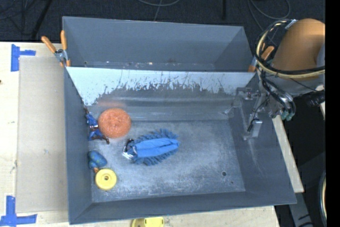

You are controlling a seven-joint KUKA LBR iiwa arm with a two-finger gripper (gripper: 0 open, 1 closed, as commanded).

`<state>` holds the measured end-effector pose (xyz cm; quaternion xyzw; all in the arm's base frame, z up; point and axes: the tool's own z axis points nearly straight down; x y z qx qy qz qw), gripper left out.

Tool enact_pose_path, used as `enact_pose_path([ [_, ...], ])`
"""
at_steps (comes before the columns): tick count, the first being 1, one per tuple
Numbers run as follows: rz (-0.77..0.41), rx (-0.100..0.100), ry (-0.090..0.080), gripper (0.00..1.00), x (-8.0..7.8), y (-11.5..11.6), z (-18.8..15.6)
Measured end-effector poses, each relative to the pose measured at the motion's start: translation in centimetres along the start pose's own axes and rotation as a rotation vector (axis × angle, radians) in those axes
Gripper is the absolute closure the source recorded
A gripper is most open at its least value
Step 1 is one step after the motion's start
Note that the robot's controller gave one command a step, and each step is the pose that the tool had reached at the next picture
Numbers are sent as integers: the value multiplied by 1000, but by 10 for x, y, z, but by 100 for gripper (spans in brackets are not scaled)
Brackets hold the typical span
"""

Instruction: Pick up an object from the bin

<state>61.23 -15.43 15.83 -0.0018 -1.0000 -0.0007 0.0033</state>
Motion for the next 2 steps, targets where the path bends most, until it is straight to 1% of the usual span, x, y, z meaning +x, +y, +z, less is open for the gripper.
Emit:
enact_pose_path([
  [2,-6,1,-6,0,0,1,-4],
])
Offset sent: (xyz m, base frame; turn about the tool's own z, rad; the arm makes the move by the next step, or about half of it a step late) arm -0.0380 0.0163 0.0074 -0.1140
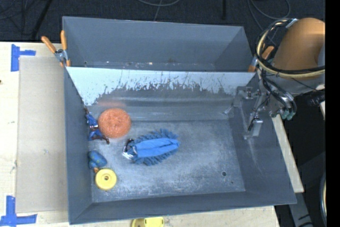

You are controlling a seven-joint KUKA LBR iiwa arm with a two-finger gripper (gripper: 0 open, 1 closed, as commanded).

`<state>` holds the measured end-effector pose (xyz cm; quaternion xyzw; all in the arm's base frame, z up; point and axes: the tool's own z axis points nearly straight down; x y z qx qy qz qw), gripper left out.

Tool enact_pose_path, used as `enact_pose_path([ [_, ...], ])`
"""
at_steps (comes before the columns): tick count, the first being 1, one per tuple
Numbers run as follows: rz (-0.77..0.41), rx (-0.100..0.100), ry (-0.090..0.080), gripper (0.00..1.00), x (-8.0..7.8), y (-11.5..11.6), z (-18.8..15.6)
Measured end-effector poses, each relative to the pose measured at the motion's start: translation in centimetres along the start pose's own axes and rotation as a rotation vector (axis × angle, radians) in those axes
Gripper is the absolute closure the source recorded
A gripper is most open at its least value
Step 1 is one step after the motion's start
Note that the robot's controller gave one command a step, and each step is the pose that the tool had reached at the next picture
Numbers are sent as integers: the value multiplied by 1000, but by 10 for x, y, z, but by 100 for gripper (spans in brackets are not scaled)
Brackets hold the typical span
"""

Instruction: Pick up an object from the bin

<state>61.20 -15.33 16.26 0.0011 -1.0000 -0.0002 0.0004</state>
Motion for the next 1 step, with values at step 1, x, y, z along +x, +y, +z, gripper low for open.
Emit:
enact_pose_path([
  [1,-26,0,0,0,7,2,-2],
])
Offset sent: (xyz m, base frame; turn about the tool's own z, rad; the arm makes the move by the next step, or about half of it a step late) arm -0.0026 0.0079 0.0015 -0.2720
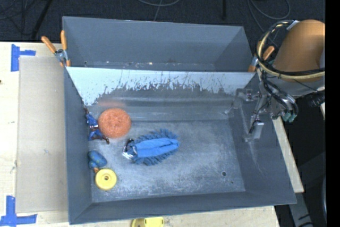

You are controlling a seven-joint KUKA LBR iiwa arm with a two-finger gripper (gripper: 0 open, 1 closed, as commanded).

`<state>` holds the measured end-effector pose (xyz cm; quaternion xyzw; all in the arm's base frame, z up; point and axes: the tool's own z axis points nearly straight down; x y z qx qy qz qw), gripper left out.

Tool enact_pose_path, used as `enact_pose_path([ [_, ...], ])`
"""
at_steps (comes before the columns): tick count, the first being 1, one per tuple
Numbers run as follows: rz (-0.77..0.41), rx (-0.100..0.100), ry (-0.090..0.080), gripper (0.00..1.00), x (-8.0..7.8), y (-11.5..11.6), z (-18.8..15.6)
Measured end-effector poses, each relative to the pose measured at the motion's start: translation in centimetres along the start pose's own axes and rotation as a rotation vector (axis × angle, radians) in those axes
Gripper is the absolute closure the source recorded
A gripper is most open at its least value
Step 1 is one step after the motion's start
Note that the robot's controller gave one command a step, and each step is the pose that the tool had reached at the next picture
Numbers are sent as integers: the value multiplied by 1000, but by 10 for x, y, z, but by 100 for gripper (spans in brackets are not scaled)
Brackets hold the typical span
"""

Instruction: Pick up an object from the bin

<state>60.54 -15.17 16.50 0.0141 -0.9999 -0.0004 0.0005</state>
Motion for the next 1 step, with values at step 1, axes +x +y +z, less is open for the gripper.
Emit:
enact_pose_path([
  [1,-277,1,-2,0,20,1,-24],
])
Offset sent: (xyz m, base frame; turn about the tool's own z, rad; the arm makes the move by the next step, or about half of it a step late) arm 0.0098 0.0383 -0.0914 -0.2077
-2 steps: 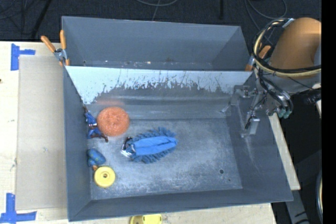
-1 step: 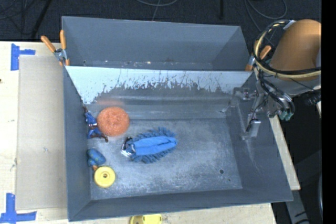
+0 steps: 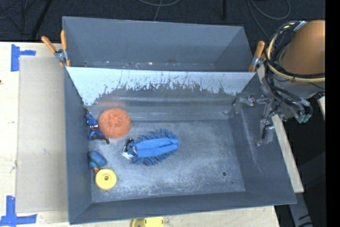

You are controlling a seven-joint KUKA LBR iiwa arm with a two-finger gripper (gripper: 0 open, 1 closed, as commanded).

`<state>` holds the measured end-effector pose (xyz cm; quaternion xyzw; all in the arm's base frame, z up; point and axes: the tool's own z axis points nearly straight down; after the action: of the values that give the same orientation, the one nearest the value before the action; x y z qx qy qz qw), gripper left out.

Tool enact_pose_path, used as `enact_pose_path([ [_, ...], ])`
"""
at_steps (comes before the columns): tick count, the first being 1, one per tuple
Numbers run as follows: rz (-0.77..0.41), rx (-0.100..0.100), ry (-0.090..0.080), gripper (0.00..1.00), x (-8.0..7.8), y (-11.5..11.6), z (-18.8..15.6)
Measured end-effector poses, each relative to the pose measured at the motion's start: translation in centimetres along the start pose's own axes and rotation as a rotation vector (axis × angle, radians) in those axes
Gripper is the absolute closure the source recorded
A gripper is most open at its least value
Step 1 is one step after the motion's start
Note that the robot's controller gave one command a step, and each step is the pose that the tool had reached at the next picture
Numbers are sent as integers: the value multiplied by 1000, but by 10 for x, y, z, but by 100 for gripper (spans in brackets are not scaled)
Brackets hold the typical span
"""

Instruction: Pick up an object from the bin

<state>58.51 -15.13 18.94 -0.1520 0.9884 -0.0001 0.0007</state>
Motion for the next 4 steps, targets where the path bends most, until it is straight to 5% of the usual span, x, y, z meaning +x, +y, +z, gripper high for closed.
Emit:
enact_pose_path([
  [1,21,3,-6,0,-20,11,49],
  [2,158,-3,3,0,-18,35,83],
  [3,106,0,-2,0,-43,56,109],
  [4,60,-2,2,0,-38,80,119],
])
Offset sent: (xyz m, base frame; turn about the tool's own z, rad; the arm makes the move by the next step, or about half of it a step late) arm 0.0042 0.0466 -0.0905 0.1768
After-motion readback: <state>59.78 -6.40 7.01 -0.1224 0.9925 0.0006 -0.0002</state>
